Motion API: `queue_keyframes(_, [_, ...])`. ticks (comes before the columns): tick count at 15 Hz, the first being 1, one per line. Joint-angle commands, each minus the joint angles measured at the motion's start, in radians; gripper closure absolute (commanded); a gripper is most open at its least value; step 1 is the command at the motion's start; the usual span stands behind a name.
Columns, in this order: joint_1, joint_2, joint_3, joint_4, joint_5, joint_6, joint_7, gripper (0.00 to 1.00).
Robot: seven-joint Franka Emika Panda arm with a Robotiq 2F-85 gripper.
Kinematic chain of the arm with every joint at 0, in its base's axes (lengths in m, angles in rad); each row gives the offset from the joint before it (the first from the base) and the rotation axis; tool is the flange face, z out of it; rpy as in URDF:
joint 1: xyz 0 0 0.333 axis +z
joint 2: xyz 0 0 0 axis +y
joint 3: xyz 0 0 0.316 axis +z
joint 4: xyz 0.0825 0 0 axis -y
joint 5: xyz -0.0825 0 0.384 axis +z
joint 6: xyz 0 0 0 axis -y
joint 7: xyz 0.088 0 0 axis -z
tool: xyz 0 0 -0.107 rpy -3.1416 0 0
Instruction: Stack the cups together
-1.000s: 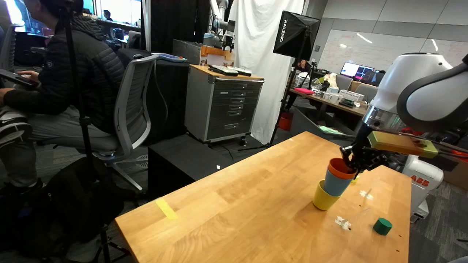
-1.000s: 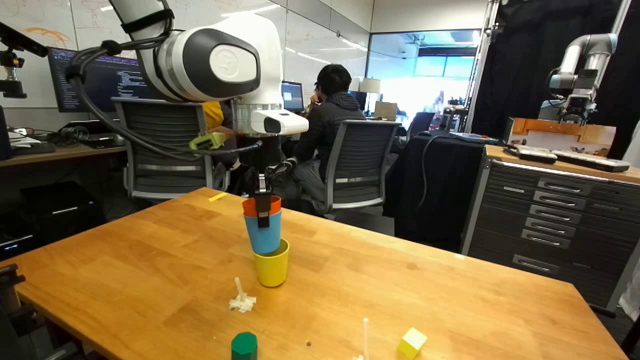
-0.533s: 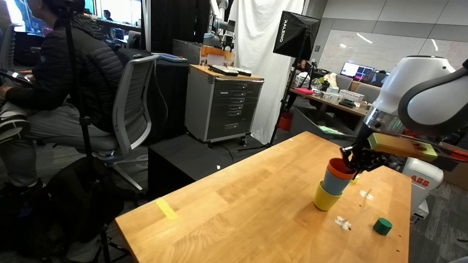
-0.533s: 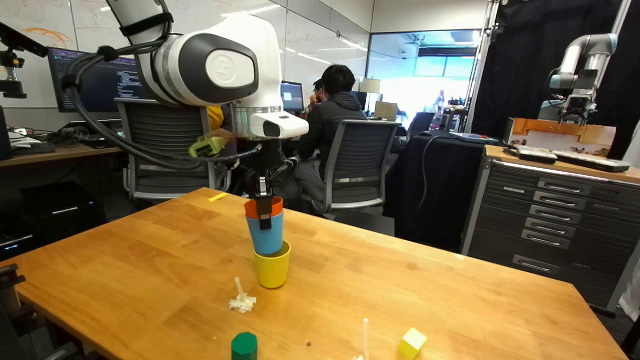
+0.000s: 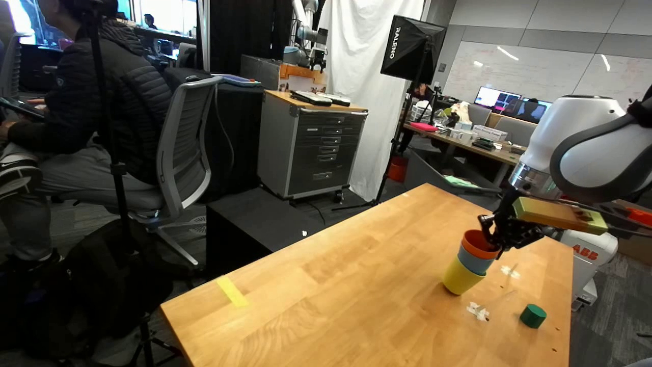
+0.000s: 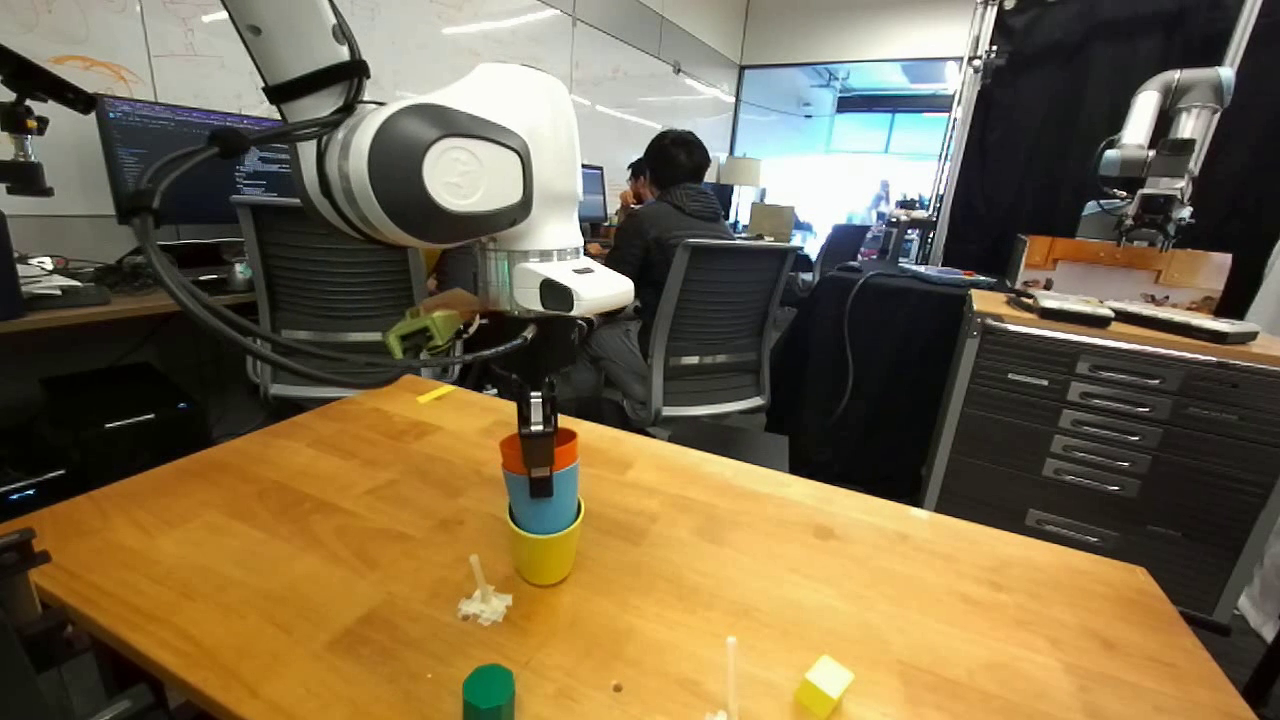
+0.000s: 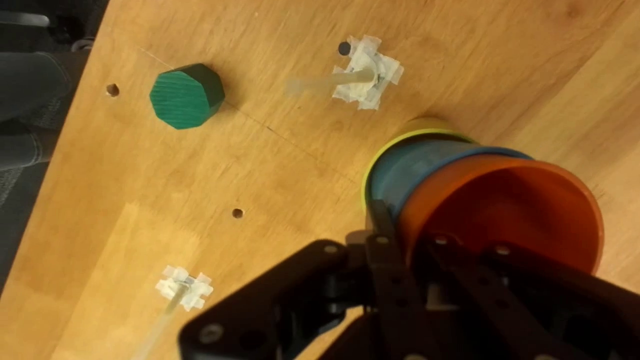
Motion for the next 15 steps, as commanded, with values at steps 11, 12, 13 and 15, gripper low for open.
queue_keyframes(11, [-0.047,0.116,0.014,0.080,0.155,0.011,-0.121,0.82])
queue_keyframes(12, [-0.047,0.117,0.015,0.080,0.160,0.013,-0.125,0.76])
queue_keyframes(13, [-0.047,0.118,0.015,0.080,0.163,0.014,-0.131,0.74])
queue_keyframes(15, [-0.046,0.117,0.013,0.078,0.167,0.013,-0.137,0.58])
